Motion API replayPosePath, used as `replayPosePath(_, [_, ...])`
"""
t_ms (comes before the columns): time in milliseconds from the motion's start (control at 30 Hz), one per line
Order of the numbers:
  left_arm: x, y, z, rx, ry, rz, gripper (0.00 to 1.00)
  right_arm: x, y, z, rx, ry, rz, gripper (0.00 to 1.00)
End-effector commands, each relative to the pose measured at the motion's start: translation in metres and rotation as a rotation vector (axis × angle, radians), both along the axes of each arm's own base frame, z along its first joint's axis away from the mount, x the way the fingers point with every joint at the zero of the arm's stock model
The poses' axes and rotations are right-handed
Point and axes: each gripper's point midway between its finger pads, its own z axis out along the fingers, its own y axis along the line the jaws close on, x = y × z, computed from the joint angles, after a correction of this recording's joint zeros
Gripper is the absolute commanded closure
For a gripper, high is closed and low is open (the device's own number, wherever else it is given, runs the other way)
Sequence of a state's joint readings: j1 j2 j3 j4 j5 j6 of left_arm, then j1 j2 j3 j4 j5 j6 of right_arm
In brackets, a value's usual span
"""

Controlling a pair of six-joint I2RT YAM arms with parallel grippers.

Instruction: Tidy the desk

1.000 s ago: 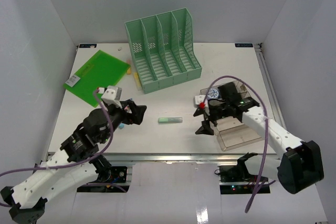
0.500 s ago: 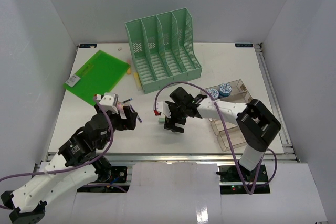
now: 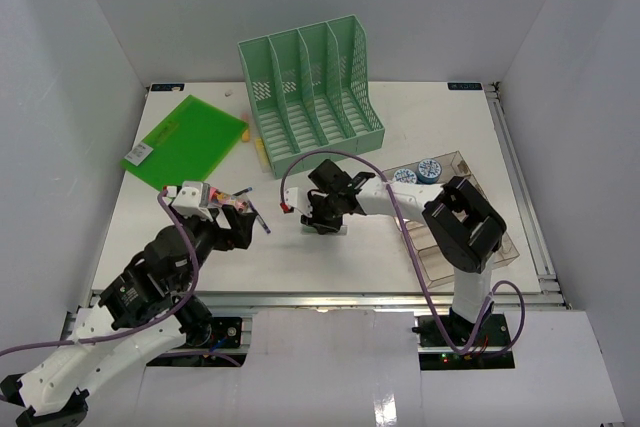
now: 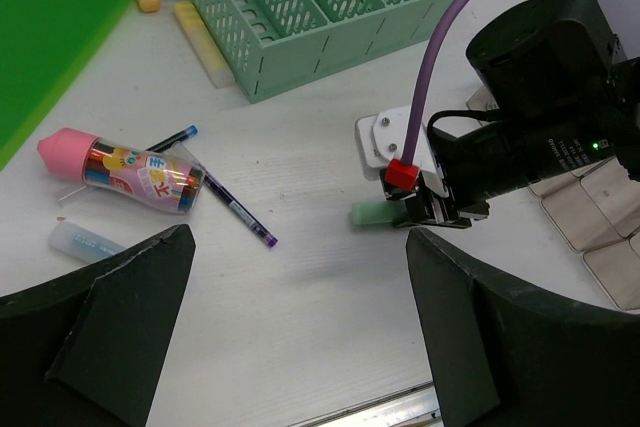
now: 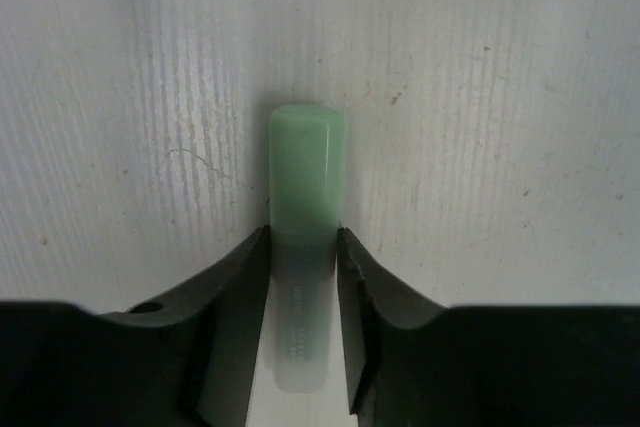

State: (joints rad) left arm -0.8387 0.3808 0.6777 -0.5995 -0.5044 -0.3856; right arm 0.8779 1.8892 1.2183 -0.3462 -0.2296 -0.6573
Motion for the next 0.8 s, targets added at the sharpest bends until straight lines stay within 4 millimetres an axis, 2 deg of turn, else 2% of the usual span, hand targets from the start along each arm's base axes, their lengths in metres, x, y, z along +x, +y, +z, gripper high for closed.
replayPosePath(0, [-0.002, 0.006, 0.004, -0.037, -0.020, 0.021, 0.02, -0.003, -0.009, -0.006, -0.042, -0.014, 0.022, 0.85])
replayPosePath(100, [-0.004, 0.009, 0.008, -0.059, -0.033, 0.026, 0.02, -0.003, -0.016, 0.001, -0.046, -0.031, 0.030, 0.92])
replayPosePath(167, [-0.005, 0.010, 0.009, -0.068, -0.040, 0.027, 0.02, -0.004, -0.021, 0.025, 0.000, -0.023, 0.052, 0.92])
replayPosePath(267, [-0.007, 0.012, 0.012, -0.083, -0.051, 0.028, 0.02, -0.003, -0.040, 0.070, 0.067, -0.040, 0.086, 0.92])
replayPosePath(333, [-0.007, 0.012, 0.013, -0.087, -0.053, 0.027, 0.02, -0.002, -0.072, 0.100, 0.070, -0.105, 0.095, 0.92])
replayPosePath(433, [-0.007, 0.012, 0.013, -0.090, -0.055, 0.026, 0.02, -0.001, -0.119, 0.118, -0.005, -0.264, 0.134, 0.92])
replayPosePath(600, [-0.007, 0.010, 0.012, -0.082, -0.050, 0.015, 0.02, 0.009, -0.194, 0.127, -0.194, -0.470, 0.098, 0.92])
replayPosePath(767, [-0.007, 0.008, 0.010, -0.076, -0.044, 0.012, 0.02, 0.043, -0.255, 0.125, -0.380, -0.538, 0.050, 0.88])
